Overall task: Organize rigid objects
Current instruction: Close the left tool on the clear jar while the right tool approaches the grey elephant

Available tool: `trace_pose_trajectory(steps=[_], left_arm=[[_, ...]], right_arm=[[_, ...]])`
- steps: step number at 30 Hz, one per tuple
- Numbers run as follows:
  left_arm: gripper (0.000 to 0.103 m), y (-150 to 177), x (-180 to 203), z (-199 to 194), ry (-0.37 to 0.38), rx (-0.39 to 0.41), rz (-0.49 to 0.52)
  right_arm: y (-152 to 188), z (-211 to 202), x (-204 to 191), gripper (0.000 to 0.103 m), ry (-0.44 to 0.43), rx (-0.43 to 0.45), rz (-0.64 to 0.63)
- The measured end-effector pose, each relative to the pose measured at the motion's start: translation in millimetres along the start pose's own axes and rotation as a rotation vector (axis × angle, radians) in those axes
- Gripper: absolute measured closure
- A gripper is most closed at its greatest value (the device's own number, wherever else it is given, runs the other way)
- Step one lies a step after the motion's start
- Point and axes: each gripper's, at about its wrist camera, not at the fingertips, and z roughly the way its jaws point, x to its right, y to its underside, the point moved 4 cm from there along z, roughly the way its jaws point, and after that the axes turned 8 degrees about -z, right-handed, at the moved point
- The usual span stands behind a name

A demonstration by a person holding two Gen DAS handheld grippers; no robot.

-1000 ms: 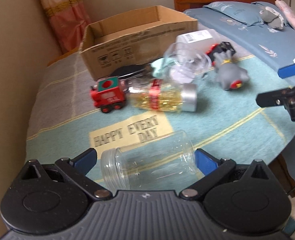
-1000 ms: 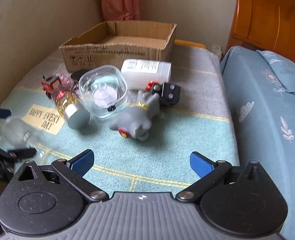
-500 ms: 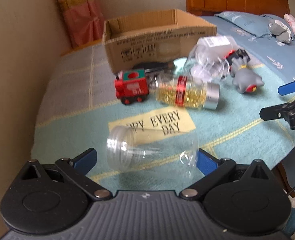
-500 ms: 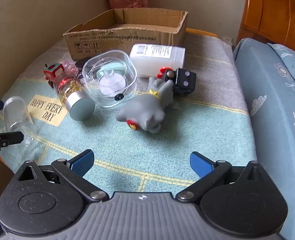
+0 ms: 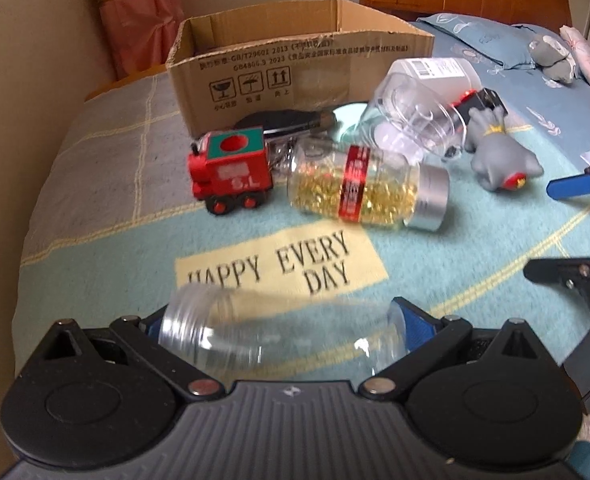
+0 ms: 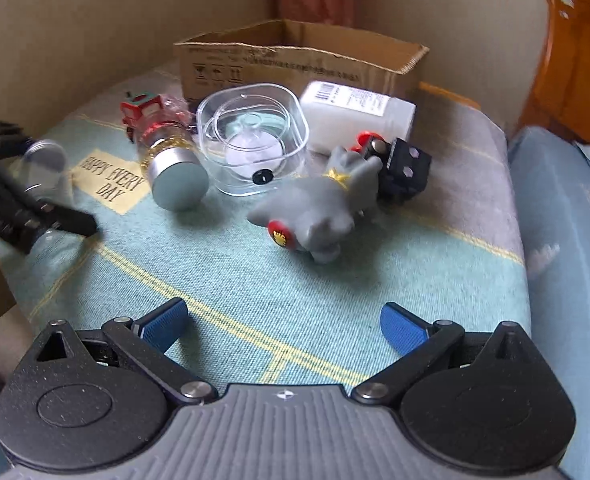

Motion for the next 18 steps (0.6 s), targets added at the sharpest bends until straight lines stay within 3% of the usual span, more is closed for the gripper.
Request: trace_pose_trajectory(steps=[4, 11, 18], left_arm=[[0.001, -9.7, 3.2, 6.7, 0.0, 0.007, 0.007], [0.001, -7.9, 3.6, -1.6, 0.017, 0.01, 0.019], [0.001, -2.8, -0.4, -9.3, 0.022, 0.008, 0.017]], right_arm=[[-9.8, 3.6, 3.8, 0.0, -0.008, -0.034, -0.011], [-39.5, 3.7, 6.0, 0.0, -0.005, 0.048, -0.047], [-44.7, 5.8, -20.1, 0.0, -0.05, 0.013, -0.125]])
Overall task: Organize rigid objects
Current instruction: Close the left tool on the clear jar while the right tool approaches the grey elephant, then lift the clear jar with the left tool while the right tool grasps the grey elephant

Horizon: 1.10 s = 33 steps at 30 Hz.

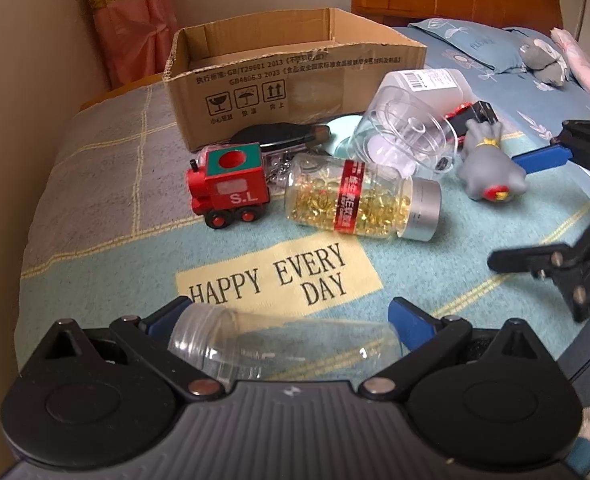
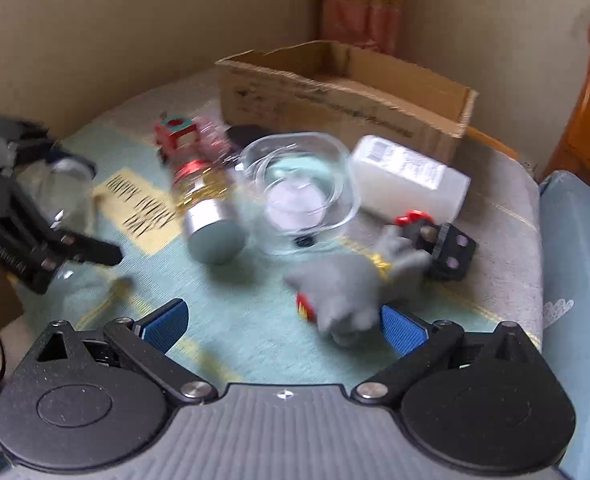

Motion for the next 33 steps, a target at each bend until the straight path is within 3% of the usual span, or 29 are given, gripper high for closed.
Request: trace_pose_trajectory(steps=[5, 12, 15, 23, 33], left_arm=[[0.001, 2.9, 1.0, -2.0, 0.004, 0.0, 0.018], [0.001, 8.4, 1.7, -6.1, 0.01, 0.003, 0.038], [0.001, 10.8, 2.8, -6.8, 0.009, 0.004, 0.053], [0.001, 22.0, 2.1, -13.3, 0.027, -0.005, 0.081], [0.004, 24.1, 2.2, -22.1, 0.001, 0.033, 0.11]], right_arm=[[5.0, -9.8, -15.9, 0.0, -0.076, -0.009, 0.013], [25.5, -4.9, -0.4, 0.0, 0.09, -0.062, 0.101], [37.3, -4.2, 6.9, 0.0, 0.074, -0.051, 0.179], [40.0, -3.9, 0.1, 0.0, 0.116, 0.003, 0.197], [31.3, 0.4, 15.4, 0.0, 0.186, -0.027, 0.299]])
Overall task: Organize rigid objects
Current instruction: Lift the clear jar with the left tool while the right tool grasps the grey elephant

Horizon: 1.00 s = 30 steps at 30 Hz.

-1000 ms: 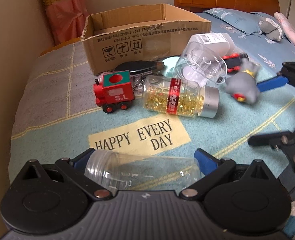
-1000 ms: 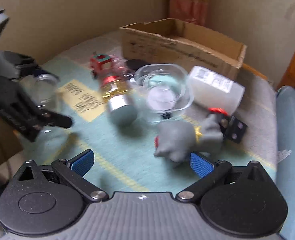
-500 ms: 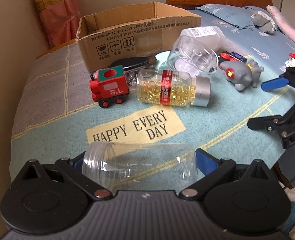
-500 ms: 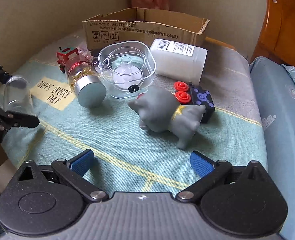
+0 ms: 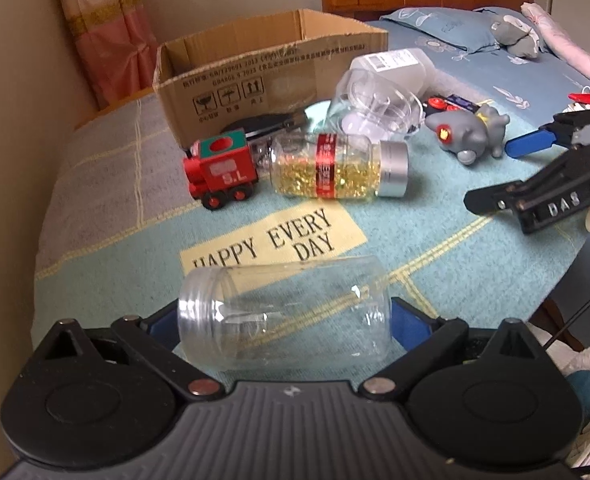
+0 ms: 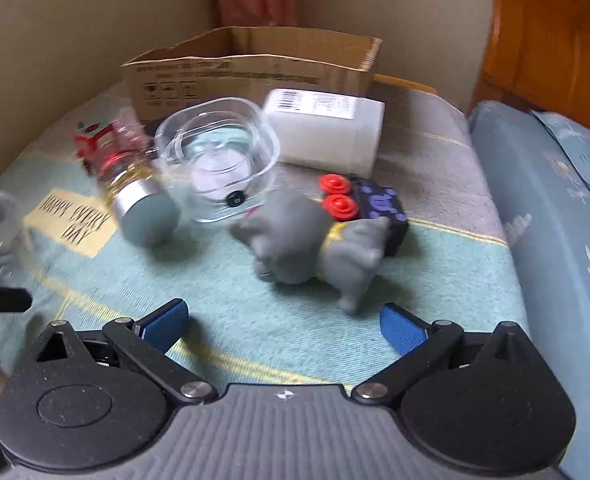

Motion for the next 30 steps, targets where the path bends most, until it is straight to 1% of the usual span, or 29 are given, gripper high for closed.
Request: trace_pose_trajectory(steps=[2, 7, 10, 13, 14, 15, 17, 21, 24, 27, 30], left_arm=[[0.004, -2.9, -1.3, -0.8, -0.002, 0.011, 0.005], [0.006, -6.4, -4.9, -1.8, 0.005, 0.02, 0.005], [0.006, -6.0, -6.4, -1.9, 0.011, 0.018, -0.004], [0.01, -5.6, -8.1, -3.2, 0.016, 0.021, -0.007], [0.012, -5.8, -8.6, -2.9, 0.022, 0.018, -0.012], [0.013, -6.3, -9.2, -2.8, 0.024, 0.017, -0.017], [0.013, -6.7, -10.0, -2.9, 0.029, 0.019, -0.023], [0.013, -9.6, -11.8, -4.8, 0.041, 0.015, -0.038], [0.013, -15.6, -13.0, -8.4, 0.043, 0.012, -0.043], [0.013, -25.7, -15.6, -12.5, 0.048, 0.011, -0.054], [0.013, -42.3, -18.4, -17.6, 0.049, 0.015, -0.055]], right_arm=[[-5.4, -1.5, 1.6, 0.0, 0.005, 0.007, 0.024], [-18.1, -1.8, -5.0, 0.0, -0.002, 0.018, 0.039], [-26.1, 4.7, -6.8, 0.002, 0.038, 0.006, 0.048], [-32.3, 11.6, -4.4, 0.01, 0.075, -0.01, 0.058], [-33.3, 13.1, -2.6, 0.015, 0.085, -0.013, 0.06], [-33.6, 13.8, -1.0, 0.021, 0.097, -0.02, 0.061], [-32.6, 12.4, 2.1, 0.026, 0.116, -0.023, 0.06], [-31.3, 5.8, 7.0, 0.027, 0.1, -0.026, 0.065], [-32.5, -2.2, 8.3, 0.027, 0.077, -0.02, 0.044], [-37.4, -12.6, 9.8, 0.028, 0.048, -0.017, 0.008], [-47.7, -26.9, 14.0, 0.028, -0.003, -0.001, -0.024]])
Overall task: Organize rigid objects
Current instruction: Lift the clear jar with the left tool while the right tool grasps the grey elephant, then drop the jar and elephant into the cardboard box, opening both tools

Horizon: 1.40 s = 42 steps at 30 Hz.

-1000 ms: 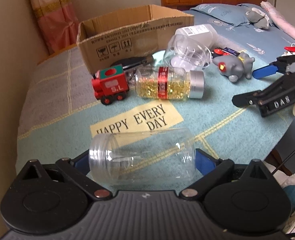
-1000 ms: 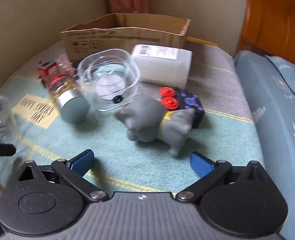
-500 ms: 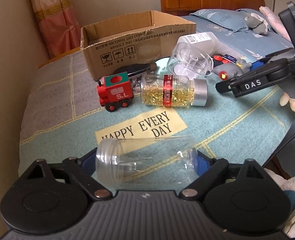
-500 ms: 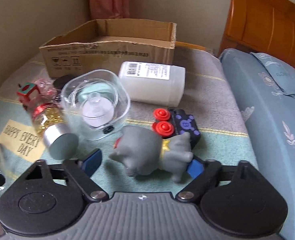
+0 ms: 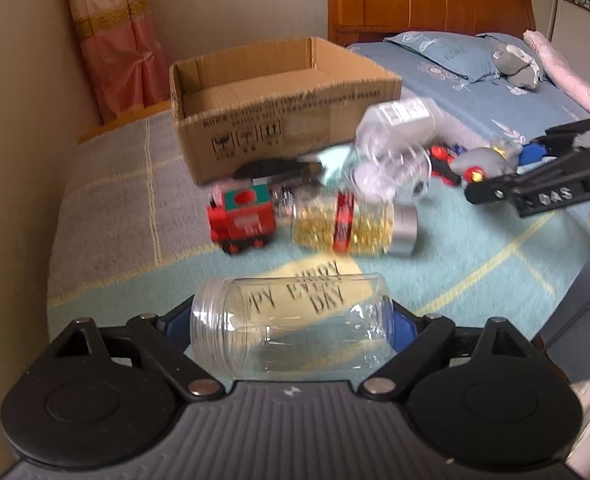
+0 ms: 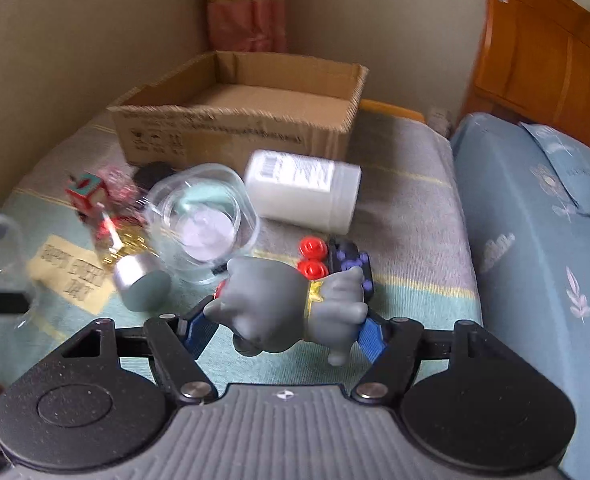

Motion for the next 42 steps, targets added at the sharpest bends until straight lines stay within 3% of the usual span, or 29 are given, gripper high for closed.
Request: trace_pose_trajectory(steps=[11, 18, 25, 34, 42], left_arm=[[0.013, -111.3, -10.6, 6.6, -0.002, 0.075, -0.003], [0.013, -183.3, -24.4, 49.0, -0.047, 0.065, -0.018], [0.013, -233.5, -35.4, 96.3, -0.066, 0.036, -0.046], [0.01, -254.7, -47.4, 141.4, -0.113, 0.005, -0.111], [0.01, -241.4, -60.7, 124.6, -0.101, -0.006, -0.114]], right_arm=[[-82.7, -25.6, 18.8, 0.027, -0.085, 0.142, -0.073], [-140.6, 11.4, 34.7, 0.027, -0.093, 0.151, -0.062], [-171.9, 53.6, 51.1, 0.027, -0.077, 0.117, -0.045], [-182.6, 78.4, 66.9, 0.027, -0.073, 0.082, -0.034], [-200.3, 97.9, 74.9, 0.027, -0.089, 0.061, -0.03]])
